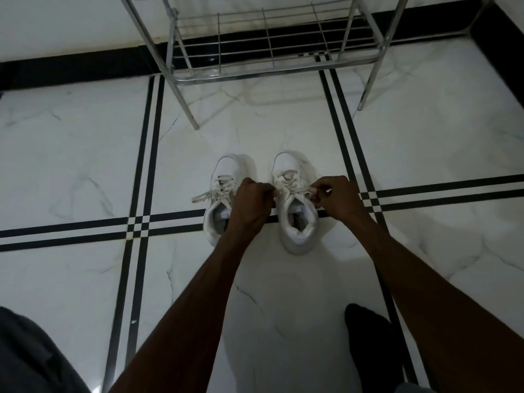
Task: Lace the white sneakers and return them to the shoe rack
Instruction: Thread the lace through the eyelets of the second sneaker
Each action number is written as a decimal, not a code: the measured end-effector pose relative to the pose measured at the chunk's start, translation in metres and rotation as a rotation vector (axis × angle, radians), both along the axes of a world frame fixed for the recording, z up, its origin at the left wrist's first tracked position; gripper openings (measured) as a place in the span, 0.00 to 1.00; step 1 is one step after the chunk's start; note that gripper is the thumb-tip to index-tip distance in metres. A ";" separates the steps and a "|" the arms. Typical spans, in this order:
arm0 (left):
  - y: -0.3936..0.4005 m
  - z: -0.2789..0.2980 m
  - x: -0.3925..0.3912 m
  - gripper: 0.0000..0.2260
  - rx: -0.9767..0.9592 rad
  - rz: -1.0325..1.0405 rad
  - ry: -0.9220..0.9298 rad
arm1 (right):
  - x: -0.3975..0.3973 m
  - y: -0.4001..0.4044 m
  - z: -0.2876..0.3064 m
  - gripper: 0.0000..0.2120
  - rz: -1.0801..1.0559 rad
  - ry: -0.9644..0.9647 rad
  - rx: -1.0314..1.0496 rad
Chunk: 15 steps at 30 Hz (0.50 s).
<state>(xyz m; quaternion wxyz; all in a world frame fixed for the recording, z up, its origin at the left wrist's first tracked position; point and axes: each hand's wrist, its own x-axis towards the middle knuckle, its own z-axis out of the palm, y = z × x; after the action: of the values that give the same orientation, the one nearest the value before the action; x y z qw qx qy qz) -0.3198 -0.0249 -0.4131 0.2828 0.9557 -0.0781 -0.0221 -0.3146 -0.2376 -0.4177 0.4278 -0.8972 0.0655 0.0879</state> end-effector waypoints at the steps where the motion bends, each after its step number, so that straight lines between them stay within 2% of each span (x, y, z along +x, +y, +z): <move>1: 0.005 -0.001 -0.003 0.09 -0.082 -0.001 -0.018 | -0.001 0.002 0.003 0.07 0.001 0.034 0.040; 3: 0.016 -0.001 -0.012 0.07 -0.137 0.046 -0.107 | -0.004 0.004 0.014 0.13 0.011 0.165 0.151; 6: 0.037 0.003 -0.020 0.07 -0.129 0.183 -0.239 | -0.011 0.004 0.027 0.25 0.044 0.494 0.374; 8: 0.052 0.006 -0.023 0.07 -0.078 0.337 -0.254 | -0.017 0.004 0.029 0.35 0.114 0.540 0.367; 10: 0.063 0.009 -0.029 0.11 -0.050 0.494 -0.158 | -0.018 0.010 0.028 0.37 0.111 0.491 0.325; 12: 0.072 0.008 -0.037 0.21 -0.073 0.618 0.047 | -0.014 0.022 0.028 0.37 0.073 0.447 0.282; 15: 0.083 0.003 -0.045 0.36 -0.187 0.634 0.324 | -0.009 0.040 0.026 0.36 0.070 0.371 0.218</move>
<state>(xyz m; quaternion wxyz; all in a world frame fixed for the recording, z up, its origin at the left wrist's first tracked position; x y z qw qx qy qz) -0.3646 0.0577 -0.4105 0.3707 0.8866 0.2658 -0.0772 -0.3234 -0.1978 -0.3918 0.4994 -0.8159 0.1020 0.2730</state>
